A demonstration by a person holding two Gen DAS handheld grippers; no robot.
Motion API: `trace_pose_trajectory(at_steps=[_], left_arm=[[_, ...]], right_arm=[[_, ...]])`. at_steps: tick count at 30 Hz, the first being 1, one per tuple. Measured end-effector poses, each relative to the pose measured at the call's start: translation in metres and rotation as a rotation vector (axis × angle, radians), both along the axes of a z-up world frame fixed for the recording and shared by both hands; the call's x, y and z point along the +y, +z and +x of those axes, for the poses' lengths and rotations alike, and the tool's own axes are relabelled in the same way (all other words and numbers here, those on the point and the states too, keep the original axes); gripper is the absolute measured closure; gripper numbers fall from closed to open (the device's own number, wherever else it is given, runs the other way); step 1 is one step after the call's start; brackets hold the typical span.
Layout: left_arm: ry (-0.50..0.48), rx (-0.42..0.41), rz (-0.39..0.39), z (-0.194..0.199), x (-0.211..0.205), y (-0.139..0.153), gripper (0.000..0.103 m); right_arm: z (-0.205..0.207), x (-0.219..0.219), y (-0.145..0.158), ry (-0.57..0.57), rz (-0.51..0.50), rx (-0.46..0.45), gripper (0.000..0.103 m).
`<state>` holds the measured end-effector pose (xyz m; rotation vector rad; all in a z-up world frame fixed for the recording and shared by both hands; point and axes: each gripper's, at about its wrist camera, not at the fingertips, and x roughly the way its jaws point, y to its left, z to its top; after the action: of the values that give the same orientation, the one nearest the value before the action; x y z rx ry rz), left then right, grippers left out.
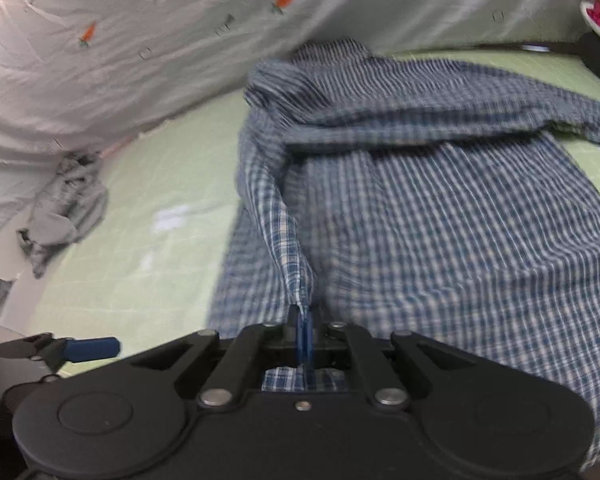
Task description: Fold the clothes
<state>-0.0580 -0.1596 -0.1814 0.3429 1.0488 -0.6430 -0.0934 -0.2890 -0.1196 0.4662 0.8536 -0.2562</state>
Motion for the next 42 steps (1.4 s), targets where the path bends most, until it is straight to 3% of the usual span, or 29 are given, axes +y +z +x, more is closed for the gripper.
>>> trace_pose_trajectory(at_steps=[5, 9, 10, 14, 20, 28, 37, 42], left_arm=[[-0.046, 0.017, 0.111, -0.011, -0.015, -0.019, 0.0], [-0.082, 0.007, 0.137, -0.014, -0.019, -0.022, 0.0], [-0.087, 0.006, 0.144, -0.013, -0.021, -0.021, 0.0], [-0.092, -0.003, 0.143, -0.008, -0.025, -0.014, 0.0], [0.049, -0.008, 0.045, 0.028, -0.02, 0.005, 0.0], [0.29, 0.076, -0.08, 0.092, -0.02, 0.008, 0.0], [0.424, 0.084, -0.225, 0.194, -0.048, 0.015, 0.0], [0.483, 0.149, -0.317, 0.265, -0.069, 0.011, 0.0]], right_arm=[[0.007, -0.01, -0.028, 0.021, 0.029, 0.076, 0.098], [0.012, -0.015, -0.032, 0.053, 0.049, 0.096, 0.095], [0.014, -0.017, -0.031, 0.063, 0.058, 0.102, 0.091], [0.016, -0.027, -0.02, 0.068, 0.088, 0.086, 0.056], [0.014, -0.063, -0.003, -0.025, 0.075, 0.039, 0.031], [0.014, -0.14, -0.009, -0.247, 0.055, 0.022, 0.018], [0.032, -0.252, -0.015, -0.446, -0.072, 0.016, 0.017], [0.053, -0.31, -0.016, -0.512, -0.119, -0.001, 0.017]])
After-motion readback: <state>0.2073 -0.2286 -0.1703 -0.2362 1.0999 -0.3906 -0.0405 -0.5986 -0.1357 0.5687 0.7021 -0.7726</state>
